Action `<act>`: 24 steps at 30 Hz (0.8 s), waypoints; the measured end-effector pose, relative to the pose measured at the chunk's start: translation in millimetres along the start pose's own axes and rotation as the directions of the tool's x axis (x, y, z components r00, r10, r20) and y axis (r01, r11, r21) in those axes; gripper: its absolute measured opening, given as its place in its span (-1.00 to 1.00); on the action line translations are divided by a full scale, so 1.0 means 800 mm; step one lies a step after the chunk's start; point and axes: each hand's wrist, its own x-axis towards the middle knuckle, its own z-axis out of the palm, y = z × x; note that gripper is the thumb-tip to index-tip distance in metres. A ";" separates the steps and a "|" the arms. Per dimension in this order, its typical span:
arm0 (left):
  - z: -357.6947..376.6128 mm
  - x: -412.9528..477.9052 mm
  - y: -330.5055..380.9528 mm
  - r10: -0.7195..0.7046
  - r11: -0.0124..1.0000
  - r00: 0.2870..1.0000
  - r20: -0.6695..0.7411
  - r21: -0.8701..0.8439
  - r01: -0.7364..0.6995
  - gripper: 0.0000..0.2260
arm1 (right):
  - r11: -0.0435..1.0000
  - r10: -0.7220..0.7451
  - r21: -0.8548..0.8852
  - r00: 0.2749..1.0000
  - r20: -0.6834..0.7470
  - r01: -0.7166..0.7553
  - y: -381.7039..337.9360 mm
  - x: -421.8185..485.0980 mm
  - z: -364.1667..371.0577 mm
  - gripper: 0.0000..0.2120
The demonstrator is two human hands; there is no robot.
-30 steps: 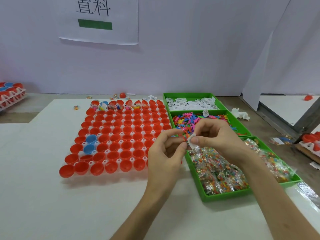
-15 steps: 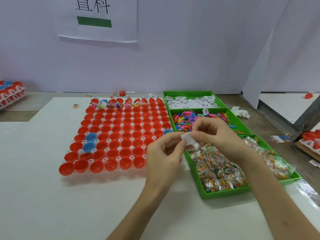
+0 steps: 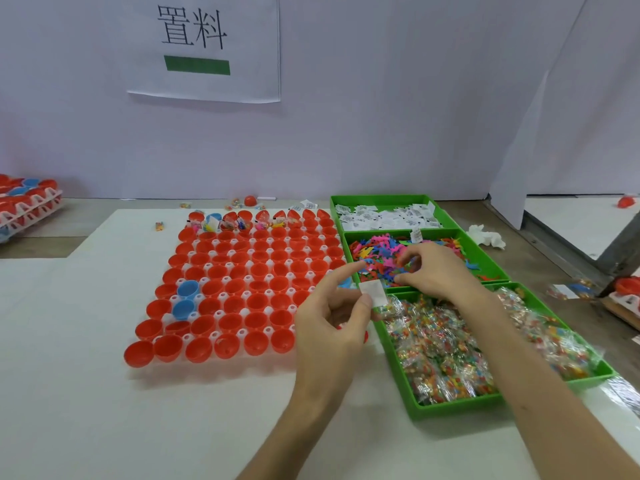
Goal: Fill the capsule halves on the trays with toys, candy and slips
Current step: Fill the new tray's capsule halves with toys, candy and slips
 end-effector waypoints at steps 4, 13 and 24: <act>-0.003 -0.001 0.003 0.040 0.999 0.999 -0.020 -0.029 -0.041 -0.73 | 0.998 -0.036 0.051 0.996 -0.076 0.040 0.007 -0.006 -0.004 -0.75; -0.004 0.001 0.004 0.031 0.995 0.999 -0.029 -0.091 -0.034 -0.73 | 0.972 -0.028 0.215 0.960 -0.280 0.091 0.008 -0.012 -0.013 -0.85; -0.006 0.005 0.003 -0.008 0.996 1.000 -0.024 -0.088 0.006 -0.71 | 0.868 -0.059 0.470 0.972 -0.226 0.162 -0.003 -0.022 -0.019 -0.85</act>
